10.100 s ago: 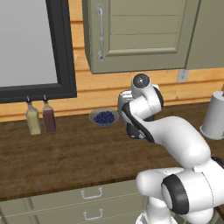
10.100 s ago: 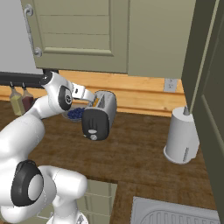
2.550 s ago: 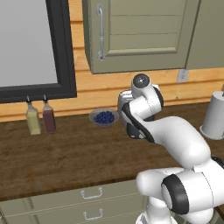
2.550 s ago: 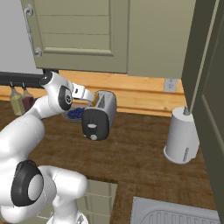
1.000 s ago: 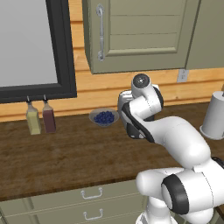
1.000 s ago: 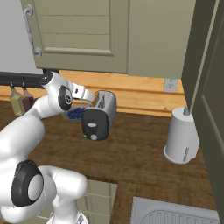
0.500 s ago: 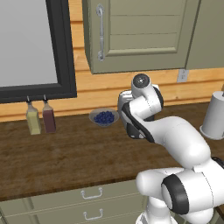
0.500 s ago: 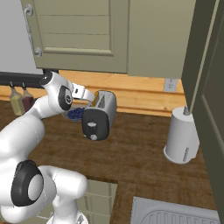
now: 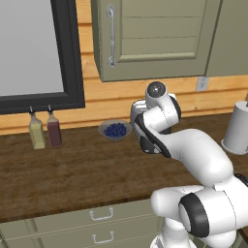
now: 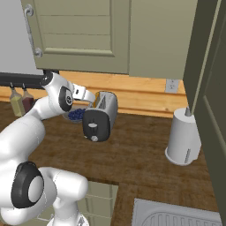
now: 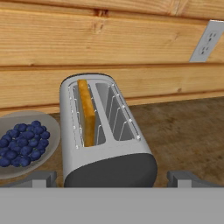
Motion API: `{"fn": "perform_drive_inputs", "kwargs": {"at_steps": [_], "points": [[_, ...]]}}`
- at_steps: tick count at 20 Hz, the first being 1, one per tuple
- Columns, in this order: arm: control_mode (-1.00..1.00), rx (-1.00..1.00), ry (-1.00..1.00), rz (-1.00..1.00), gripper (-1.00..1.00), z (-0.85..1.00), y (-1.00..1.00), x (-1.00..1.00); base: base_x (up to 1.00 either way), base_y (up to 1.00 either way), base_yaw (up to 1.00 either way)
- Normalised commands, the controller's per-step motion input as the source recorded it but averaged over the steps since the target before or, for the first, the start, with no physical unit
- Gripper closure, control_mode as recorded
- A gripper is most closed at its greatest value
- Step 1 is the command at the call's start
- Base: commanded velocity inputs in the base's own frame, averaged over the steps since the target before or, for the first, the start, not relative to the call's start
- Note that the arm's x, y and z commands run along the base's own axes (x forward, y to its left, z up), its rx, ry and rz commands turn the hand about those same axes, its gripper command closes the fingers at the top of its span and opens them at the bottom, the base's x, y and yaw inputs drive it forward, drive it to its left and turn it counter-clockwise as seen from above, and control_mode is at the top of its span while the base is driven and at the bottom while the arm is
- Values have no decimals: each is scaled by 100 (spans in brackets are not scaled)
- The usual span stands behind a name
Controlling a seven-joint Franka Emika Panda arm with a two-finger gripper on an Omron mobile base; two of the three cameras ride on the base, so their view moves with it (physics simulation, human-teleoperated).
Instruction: Start the toaster. Once the lever pops up, take the bread to the plate on the dining counter.
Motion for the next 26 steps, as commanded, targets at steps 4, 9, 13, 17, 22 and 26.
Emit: {"fn": "perform_drive_inputs", "kwargs": {"at_steps": [4,9,13,17,22,26], "points": [[-100,0,0,0,-100,0,0,0,0,0,0],[-100,0,0,0,-100,0,0,0,0,0,0],[-100,0,0,0,-100,0,0,0,0,0,0],[-100,0,0,0,-100,-3,0,0,0,0,0],[-100,0,0,0,-100,-9,0,0,0,0,0],[-100,0,0,0,-100,-17,0,0,0,0,0]]}}
